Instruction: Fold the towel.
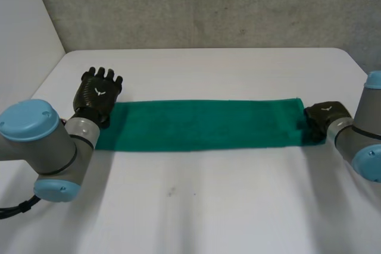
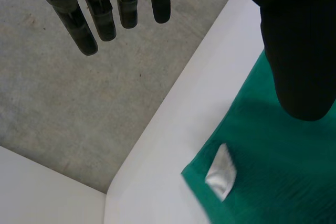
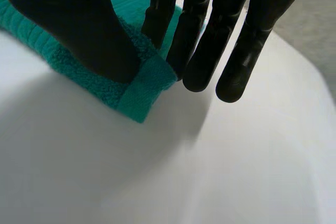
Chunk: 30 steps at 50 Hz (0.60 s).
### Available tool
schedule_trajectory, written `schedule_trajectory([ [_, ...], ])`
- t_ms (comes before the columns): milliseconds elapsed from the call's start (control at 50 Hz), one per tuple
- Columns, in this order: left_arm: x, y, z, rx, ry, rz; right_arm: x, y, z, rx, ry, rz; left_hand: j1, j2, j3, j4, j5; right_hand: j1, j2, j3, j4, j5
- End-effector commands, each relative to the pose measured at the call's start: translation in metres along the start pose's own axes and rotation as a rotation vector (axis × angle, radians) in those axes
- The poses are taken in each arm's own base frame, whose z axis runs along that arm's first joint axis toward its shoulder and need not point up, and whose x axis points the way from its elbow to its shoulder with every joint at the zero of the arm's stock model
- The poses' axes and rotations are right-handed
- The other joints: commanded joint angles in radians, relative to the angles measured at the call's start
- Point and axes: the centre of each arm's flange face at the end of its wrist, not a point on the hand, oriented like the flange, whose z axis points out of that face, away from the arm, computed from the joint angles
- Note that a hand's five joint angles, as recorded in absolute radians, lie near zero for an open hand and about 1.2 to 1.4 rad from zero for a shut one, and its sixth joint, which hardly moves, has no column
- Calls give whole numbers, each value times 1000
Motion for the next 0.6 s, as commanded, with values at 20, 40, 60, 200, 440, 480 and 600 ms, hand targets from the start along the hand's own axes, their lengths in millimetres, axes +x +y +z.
schedule_trajectory([
  [20, -8, -4, -2, 7, -19, 2, 50, -5, -2, 17, 154, -1, -14, -21, -33, -24, -38, 441, 224, 217, 208, 255],
  [40, -9, -5, -3, 7, -21, 2, 77, 1, 0, -9, 212, -30, -11, -18, -30, -21, -35, 441, 224, 217, 208, 255],
  [60, -10, -5, -4, 7, -21, 2, 77, 1, 0, -9, 212, -30, -11, -18, -30, -21, -35, 441, 224, 217, 208, 255],
  [200, -9, -4, -12, -10, -11, -3, 123, 1, 5, -40, 322, -229, -17, -24, -36, -27, -41, 441, 224, 217, 208, 255],
  [440, -16, -14, -22, 8, -23, -42, 14, -105, -30, 410, -29, -188, -20, -27, -38, -30, -44, 441, 224, 217, 208, 255],
  [480, -21, -20, -23, 23, -34, -77, -24, -127, -47, 501, -126, -199, -20, -27, -38, -30, -44, 441, 224, 217, 208, 255],
  [600, -26, -26, -25, 41, -47, -108, -115, -143, -77, 630, -350, -258, -17, -24, -35, -27, -41, 441, 224, 217, 208, 255],
])
